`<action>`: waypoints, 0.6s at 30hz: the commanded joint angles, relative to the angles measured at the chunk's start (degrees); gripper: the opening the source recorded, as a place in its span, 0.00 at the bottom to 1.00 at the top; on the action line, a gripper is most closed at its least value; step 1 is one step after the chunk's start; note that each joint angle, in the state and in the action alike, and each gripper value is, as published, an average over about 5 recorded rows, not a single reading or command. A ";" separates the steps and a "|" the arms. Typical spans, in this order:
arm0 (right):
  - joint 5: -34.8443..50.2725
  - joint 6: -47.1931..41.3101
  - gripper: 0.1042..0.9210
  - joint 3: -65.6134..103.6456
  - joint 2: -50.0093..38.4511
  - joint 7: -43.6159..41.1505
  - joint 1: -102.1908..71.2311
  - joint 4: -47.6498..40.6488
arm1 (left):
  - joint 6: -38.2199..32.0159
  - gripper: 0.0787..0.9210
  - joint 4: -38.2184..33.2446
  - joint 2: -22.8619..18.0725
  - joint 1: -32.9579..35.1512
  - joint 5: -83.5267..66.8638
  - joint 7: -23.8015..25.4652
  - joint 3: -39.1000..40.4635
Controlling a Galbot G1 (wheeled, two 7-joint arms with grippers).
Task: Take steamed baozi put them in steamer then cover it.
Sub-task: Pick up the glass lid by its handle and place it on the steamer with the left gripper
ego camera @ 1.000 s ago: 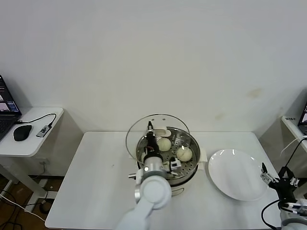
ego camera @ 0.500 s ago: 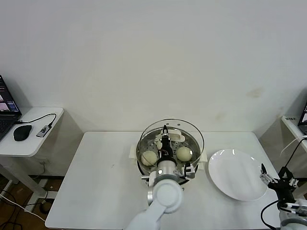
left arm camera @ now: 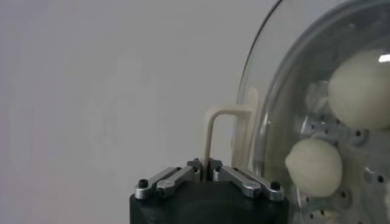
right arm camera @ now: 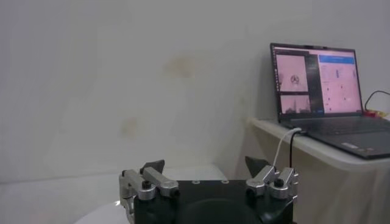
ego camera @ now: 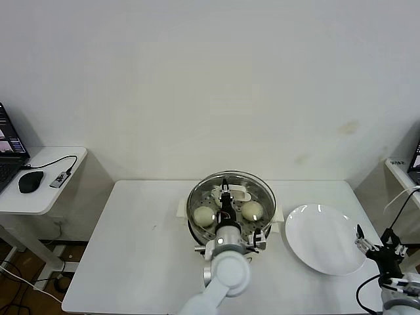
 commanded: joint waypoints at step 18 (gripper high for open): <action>-0.34 0.26 0.88 -0.33 0.25 -0.06 0.27 -0.43 | 2.35 0.08 1.41 -0.17 0.99 1.21 -0.84 -0.24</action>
